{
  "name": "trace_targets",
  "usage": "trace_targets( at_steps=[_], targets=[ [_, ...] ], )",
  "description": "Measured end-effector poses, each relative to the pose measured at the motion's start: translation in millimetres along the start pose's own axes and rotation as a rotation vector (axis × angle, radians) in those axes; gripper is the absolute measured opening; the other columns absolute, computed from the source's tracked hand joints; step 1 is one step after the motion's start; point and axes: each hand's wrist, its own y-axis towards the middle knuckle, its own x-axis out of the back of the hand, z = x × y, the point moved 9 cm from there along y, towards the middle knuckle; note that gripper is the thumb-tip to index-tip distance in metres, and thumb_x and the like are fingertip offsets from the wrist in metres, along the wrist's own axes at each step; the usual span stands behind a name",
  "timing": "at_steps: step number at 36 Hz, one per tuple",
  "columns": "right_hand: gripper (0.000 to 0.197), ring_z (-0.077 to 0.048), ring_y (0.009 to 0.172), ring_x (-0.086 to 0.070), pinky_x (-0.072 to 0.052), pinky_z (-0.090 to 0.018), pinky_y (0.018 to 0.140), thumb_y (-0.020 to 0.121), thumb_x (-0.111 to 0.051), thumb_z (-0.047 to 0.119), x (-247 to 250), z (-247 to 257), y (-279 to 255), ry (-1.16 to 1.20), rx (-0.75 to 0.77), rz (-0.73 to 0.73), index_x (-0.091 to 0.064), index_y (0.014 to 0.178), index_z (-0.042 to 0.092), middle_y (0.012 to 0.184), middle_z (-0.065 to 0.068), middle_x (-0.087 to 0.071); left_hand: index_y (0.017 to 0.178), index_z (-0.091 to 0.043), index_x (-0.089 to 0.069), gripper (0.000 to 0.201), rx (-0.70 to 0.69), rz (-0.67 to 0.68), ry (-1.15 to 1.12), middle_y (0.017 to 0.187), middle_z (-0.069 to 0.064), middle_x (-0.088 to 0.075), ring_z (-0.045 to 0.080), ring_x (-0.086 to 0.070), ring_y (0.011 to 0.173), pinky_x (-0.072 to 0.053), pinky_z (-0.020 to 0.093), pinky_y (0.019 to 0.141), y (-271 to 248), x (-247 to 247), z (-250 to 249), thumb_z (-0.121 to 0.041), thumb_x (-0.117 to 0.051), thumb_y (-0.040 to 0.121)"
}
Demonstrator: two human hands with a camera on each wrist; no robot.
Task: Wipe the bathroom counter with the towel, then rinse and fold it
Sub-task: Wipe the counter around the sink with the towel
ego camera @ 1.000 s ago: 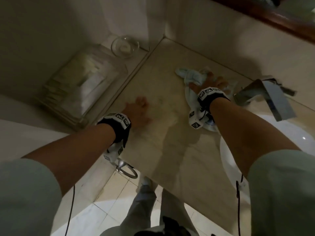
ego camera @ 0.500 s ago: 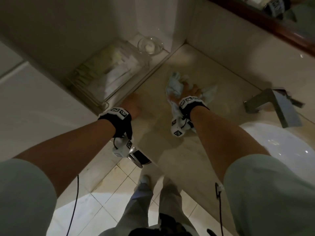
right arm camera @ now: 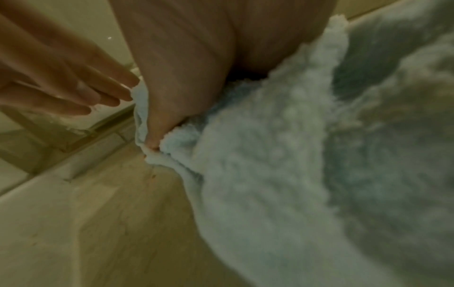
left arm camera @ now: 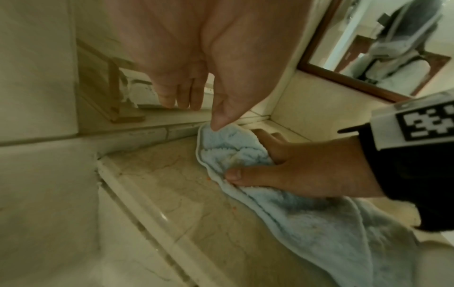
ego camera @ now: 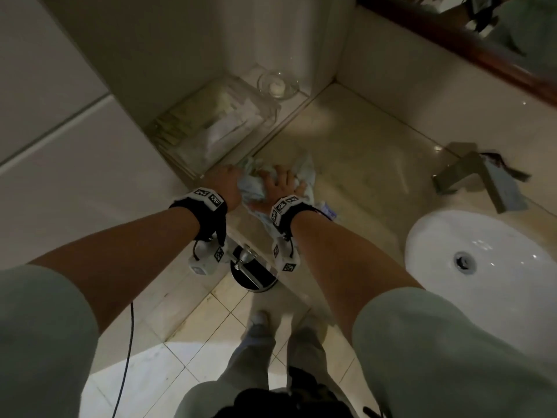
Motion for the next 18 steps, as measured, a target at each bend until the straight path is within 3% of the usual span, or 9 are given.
trace_targets(
  at_steps=[4,9,13,18],
  targets=[
    [0.086,-0.031,0.143,-0.007,-0.005,-0.061,0.112,0.075,-0.048,0.076,-10,-3,-5,0.005,0.045,0.023,-0.018,0.146,0.04,0.156,-0.005,-0.007,0.146,-0.009,-0.03,0.058,-0.07,0.076,0.037,0.151,0.017,-0.026,0.033,-0.029,0.138,-0.029,0.039,0.112,-5,-9,-16,-0.01,-0.052,0.092],
    [0.086,-0.031,0.143,-0.012,-0.004,-0.059,0.112,0.074,-0.059,0.068,-17,-19,-23,0.0,0.07,0.018,-0.017,0.144,0.045,0.155,-0.004,-0.01,0.146,-0.012,-0.028,0.054,-0.154,0.106,0.076,0.155,0.011,-0.022,0.029,-0.024,0.141,-0.021,0.034,0.114,-13,-19,-44,-0.013,-0.046,0.095],
    [0.088,-0.028,0.145,-0.007,-0.003,-0.056,0.114,0.072,-0.062,0.068,-24,-41,-46,0.009,0.042,0.062,-0.015,0.144,0.048,0.156,-0.001,-0.007,0.143,-0.01,-0.033,0.057,-0.217,0.162,0.081,0.15,0.015,-0.03,0.031,-0.026,0.138,-0.027,0.037,0.112,-16,-33,-66,-0.014,-0.054,0.09],
    [0.093,-0.027,0.146,-0.002,0.0,-0.055,0.116,0.071,-0.062,0.07,-30,-93,-87,0.037,-0.047,0.083,-0.009,0.145,0.048,0.157,0.001,-0.002,0.148,-0.016,-0.026,0.081,-0.319,0.294,0.08,0.151,0.015,-0.026,0.031,-0.025,0.139,-0.03,0.038,0.11,-29,-54,-109,-0.017,-0.068,0.078]
  ],
)
